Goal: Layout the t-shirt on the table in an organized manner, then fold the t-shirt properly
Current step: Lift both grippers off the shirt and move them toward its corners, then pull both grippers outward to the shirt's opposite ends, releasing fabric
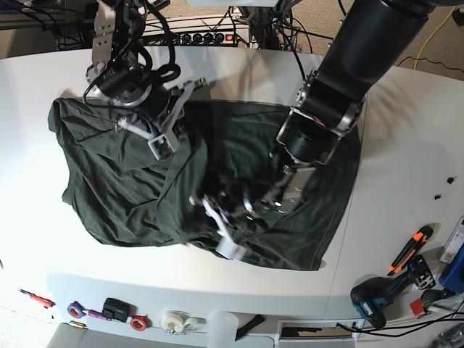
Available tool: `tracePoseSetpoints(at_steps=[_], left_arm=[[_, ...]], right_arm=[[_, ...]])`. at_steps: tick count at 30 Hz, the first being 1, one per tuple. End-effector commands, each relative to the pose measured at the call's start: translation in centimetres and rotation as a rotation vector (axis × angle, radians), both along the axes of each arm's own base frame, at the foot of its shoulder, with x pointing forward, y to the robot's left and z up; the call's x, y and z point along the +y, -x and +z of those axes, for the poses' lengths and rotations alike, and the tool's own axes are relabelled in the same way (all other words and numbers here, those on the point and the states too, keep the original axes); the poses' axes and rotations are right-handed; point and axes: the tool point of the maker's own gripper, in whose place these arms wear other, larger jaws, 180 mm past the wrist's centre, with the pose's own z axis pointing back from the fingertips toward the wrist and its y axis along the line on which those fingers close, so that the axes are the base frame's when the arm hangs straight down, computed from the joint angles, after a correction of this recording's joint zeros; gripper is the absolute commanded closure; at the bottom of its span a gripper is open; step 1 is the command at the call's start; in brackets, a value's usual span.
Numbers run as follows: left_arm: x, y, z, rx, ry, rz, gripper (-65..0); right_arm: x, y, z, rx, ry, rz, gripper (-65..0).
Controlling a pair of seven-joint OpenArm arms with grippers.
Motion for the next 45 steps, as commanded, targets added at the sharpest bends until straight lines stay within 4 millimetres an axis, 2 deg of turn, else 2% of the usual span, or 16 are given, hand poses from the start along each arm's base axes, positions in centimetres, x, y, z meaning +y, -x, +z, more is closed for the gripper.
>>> tracePoseSetpoints(at_steps=[1,4,8,12,17,22,29,33,36,37,40,41,45], left_arm=[[1.2,-2.2,3.2,-0.048,0.063,0.04,0.0],[4.6,-3.6,4.0,0.01,0.128,0.098,0.0],[8.8,-4.4,5.4,0.066,0.196,0.115,0.0],[12.7,-4.2,7.0,0.068,0.218,0.092,0.0],[16.5,-3.4,8.7,0.004,0.208,0.091,0.0],[18.5,-1.6,9.2,-0.065,0.151,0.077,0.0],[19.3,1.3,9.8,-0.14,0.093,0.04,0.0],[19.5,3.3,9.9,-0.173,0.063,0.015,0.0],[19.9,4.6,10.3,-0.2,0.065,0.019,0.0],[20.1,4.9,10.6,-0.212,0.069,0.026,0.0],[21.0,5.9,11.4,-0.247,0.075,0.05,0.0],[21.3,6.3,11.6,-0.255,0.072,0.056,0.0],[22.6,7.4,11.6,-0.269,0.064,0.087,0.0]], right_arm=[[0.3,-1.1,1.6,-0.072,-0.017,0.012,0.0],[0.4,-2.4,2.9,-0.132,-0.022,0.009,0.0],[-0.4,-3.9,4.1,-0.203,0.021,-0.013,0.0],[-2.3,-5.5,5.2,-0.285,0.114,-0.066,0.0],[-4.2,-6.8,5.5,-0.328,0.105,-0.138,0.0],[-4.7,-8.8,4.8,-0.32,0.085,-0.154,0.0],[-4.7,-11.9,4.7,-0.315,0.042,-0.16,0.0],[-4.8,-13.1,5.0,-0.32,0.037,-0.161,0.0],[-4.3,-13.2,5.4,-0.327,0.028,-0.127,0.0],[-3.9,-13.1,5.5,-0.325,0.011,-0.112,-3.2],[-2.7,-12.7,5.4,-0.309,-0.021,-0.052,-26.3],[-2.6,-12.7,5.4,-0.308,-0.022,-0.046,-30.9],[-3.5,-13.0,6.3,-0.337,-0.017,-0.069,-31.6]])
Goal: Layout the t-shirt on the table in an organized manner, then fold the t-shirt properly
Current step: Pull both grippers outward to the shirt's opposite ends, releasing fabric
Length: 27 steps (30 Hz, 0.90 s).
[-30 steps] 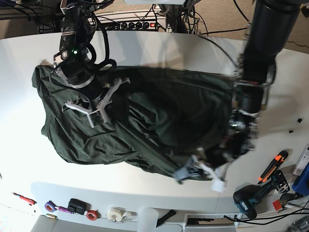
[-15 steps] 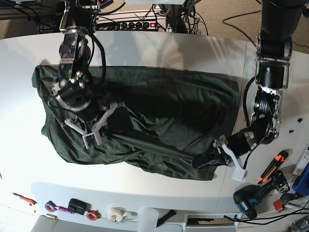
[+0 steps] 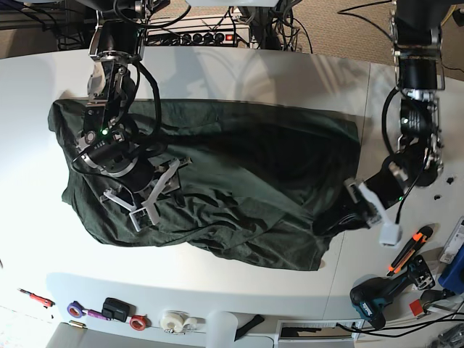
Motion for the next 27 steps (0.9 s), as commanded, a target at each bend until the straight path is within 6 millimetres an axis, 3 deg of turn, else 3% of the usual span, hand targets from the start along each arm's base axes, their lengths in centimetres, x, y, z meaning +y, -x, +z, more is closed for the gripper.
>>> tracePoseSetpoints(at_steps=[1,6,13,20,27], left_arm=[[0.6,-0.3,2.1,-0.06,0.029,0.011,0.0],[1.3,1.1,0.4,-0.016,0.014,0.022,0.0],[0.7,4.1,-1.7,0.061,0.064,0.002,0.0],[0.3,6.0,-3.1,0.101,0.06,-0.008,0.0],[0.3,7.7,-5.8,0.167,0.001,-0.008,-2.2]], right_arm=[[-0.8,-1.0,2.8,-0.092,-0.013,-0.023,-31.6],[-5.6,-0.9,4.9,-0.145,-0.085,-0.164,-31.6],[-9.2,1.5,4.1,-0.097,-0.216,-0.236,-31.6],[-9.0,5.1,0.6,0.036,-0.261,-0.202,-31.6],[-8.9,8.4,-2.9,0.153,-0.252,-0.208,-31.6]])
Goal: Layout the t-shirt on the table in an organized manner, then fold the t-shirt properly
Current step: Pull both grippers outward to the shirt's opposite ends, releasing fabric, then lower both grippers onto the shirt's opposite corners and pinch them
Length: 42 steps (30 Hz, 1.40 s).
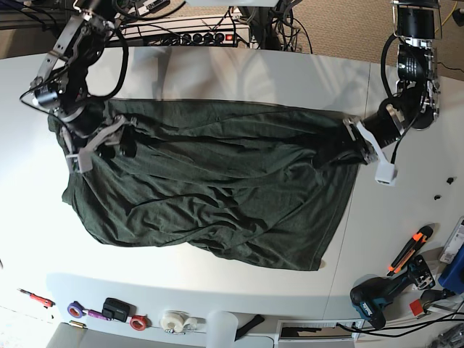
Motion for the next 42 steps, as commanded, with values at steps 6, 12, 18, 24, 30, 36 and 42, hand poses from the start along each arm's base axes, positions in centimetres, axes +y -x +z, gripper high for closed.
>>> tracePoseSetpoints(at_steps=[6,12,18,24,30,36,42], left_arm=[[0.4,0.7,0.1,-0.006,0.009,0.008,-26.2],[2.0,-0.1,0.7,-0.033,-0.008,0.058,-26.2],[8.2,-1.9,3.6,-0.122,-0.031,0.237,-26.2],[14.9,-2.2,6.4,-0.196,-0.093,0.398,-26.2],[20.0,-1.8,9.5,-0.268,-0.156,0.502,-26.2],[20.4,-1.5,9.2,-0.249,-0.188,0.493,-26.2],[20.3,-1.5,9.3,-0.245,-0.181,0.485,-26.2]], right_arm=[[-0.2,0.6,0.2,-0.012,0.01,0.006,-31.6],[-0.3,0.6,0.1,-0.011,0.02,0.001,-31.6],[-0.9,0.6,0.3,-0.015,0.027,-0.012,-31.6],[-5.2,1.7,2.0,-0.078,-0.016,-0.151,-31.6],[-8.8,5.3,4.1,-0.15,-0.126,-0.263,-31.6],[-12.2,10.7,4.0,-0.171,-0.161,-0.447,-31.6],[-18.0,14.0,3.6,-0.278,-0.206,-0.686,-31.6]])
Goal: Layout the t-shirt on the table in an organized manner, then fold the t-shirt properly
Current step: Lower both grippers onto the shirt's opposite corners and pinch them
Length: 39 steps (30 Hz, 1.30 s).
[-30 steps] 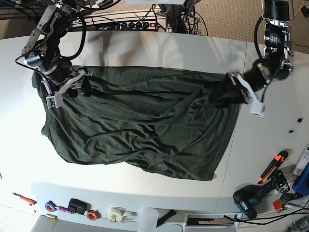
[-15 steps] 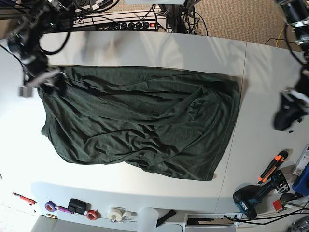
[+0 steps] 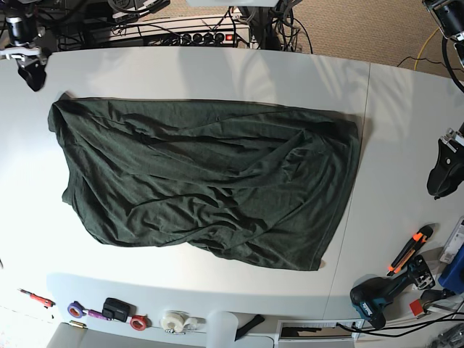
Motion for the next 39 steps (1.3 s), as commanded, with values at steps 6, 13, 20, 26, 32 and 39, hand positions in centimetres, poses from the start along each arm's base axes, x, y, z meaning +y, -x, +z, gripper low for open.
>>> tracePoseSetpoints(at_steps=[6,13,20,26,32,39], left_arm=[[0.4,-0.3,2.2,-0.066,-0.006,-0.004,-26.2],[0.4,-0.4,2.2,-0.066,-0.006,-0.004,-26.2],[0.2,-0.3,2.0,-0.055,-0.011,-0.011,-26.2],[0.2,1.2,-0.7,0.066,-0.012,-0.018,-26.2],[-0.1,4.3,-3.8,0.186,0.04,-0.017,-32.5],[-2.9,6.1,-7.5,0.316,0.115,-0.049,-32.4]], right_arm=[[-2.4,-3.3,-1.8,-0.139,-0.155,-0.052,-31.6],[-1.8,-5.4,-6.0,-0.086,-0.259,-0.064,-31.6],[1.5,-8.2,-8.2,0.021,-0.286,0.051,-18.2],[4.2,-8.6,-9.0,0.08,-0.317,0.178,0.0],[4.0,-8.5,-9.0,0.081,-0.318,0.174,0.0],[4.1,-8.6,-8.8,0.074,-0.322,0.177,0.0]])
